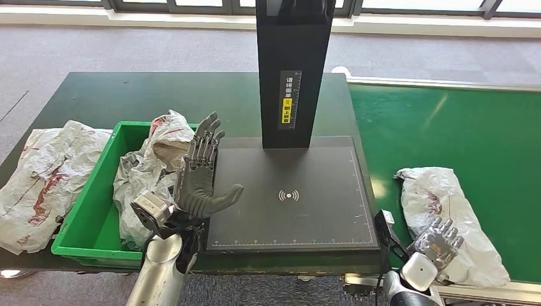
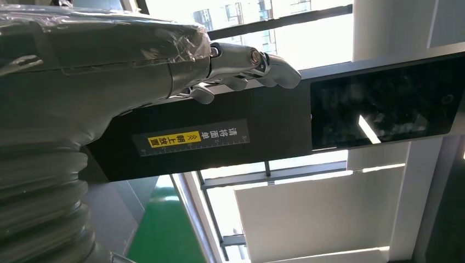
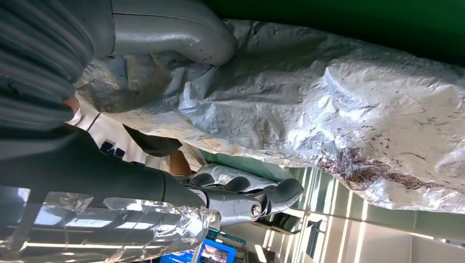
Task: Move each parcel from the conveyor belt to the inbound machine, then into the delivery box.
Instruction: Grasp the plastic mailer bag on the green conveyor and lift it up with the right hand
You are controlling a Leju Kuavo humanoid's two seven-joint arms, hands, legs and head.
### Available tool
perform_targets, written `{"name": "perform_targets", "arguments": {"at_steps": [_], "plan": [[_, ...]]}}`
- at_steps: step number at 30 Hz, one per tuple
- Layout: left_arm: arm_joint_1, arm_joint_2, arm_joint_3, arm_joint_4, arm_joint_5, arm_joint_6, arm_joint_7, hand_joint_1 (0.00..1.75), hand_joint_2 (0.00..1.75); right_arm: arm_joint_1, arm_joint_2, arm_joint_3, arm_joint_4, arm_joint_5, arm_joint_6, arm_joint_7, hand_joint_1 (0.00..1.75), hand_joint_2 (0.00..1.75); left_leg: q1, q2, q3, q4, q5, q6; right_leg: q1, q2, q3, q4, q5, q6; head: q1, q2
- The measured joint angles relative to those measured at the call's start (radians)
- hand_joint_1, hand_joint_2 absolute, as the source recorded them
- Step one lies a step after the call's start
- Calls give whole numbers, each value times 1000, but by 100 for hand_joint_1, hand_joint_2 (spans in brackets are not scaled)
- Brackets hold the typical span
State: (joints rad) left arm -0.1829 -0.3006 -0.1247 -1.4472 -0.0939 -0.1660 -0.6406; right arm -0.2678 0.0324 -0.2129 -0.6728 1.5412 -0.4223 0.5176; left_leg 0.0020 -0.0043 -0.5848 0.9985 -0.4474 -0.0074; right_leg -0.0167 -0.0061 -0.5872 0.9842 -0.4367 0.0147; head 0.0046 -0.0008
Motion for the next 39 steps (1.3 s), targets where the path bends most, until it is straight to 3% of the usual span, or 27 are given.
{"name": "perform_targets", "arguments": {"at_steps": [8, 9, 12, 13, 31, 39], "plan": [[0, 0, 0, -4, -1, -1, -1, 0, 175, 0, 0, 0, 1, 0, 0, 0, 0, 175, 0, 0, 0, 0, 0, 0, 0, 0, 0, 0, 0, 0, 0, 0], [0, 0, 0, -5, -1, -1, -1, 0, 175, -1, 0, 0, 1, 0, 0, 1, 31, 175, 0, 0, 0, 0, 0, 0, 0, 0, 0, 0, 0, 0, 0, 0], [0, 0, 0, -5, -1, -1, -1, 0, 175, 0, 0, 0, 1, 0, 0, 4, 161, 175, 0, 0, 0, 0, 0, 0, 0, 0, 0, 0, 0, 0, 0, 0], [0, 0, 0, -5, -1, -1, -1, 0, 175, 0, 0, 0, 1, 0, 0, 4, 175, 175, 0, 0, 0, 0, 0, 0, 0, 0, 0, 0, 0, 0, 0, 0], [0, 0, 0, -4, -5, 7, -10, 0, 175, -32, 1, 7, 3, 0, -51, -46, 175, 175, 0, 0, 0, 0, 0, 0, 0, 0, 0, 0, 0, 0, 0, 0], [1, 0, 0, -5, -5, 15, -16, 0, 175, -16, 2, 85, -63, 0, -140, -43, 175, 175, 0, 0, 0, 0, 0, 0, 0, 0, 0, 0, 0, 0, 0, 0]]}}
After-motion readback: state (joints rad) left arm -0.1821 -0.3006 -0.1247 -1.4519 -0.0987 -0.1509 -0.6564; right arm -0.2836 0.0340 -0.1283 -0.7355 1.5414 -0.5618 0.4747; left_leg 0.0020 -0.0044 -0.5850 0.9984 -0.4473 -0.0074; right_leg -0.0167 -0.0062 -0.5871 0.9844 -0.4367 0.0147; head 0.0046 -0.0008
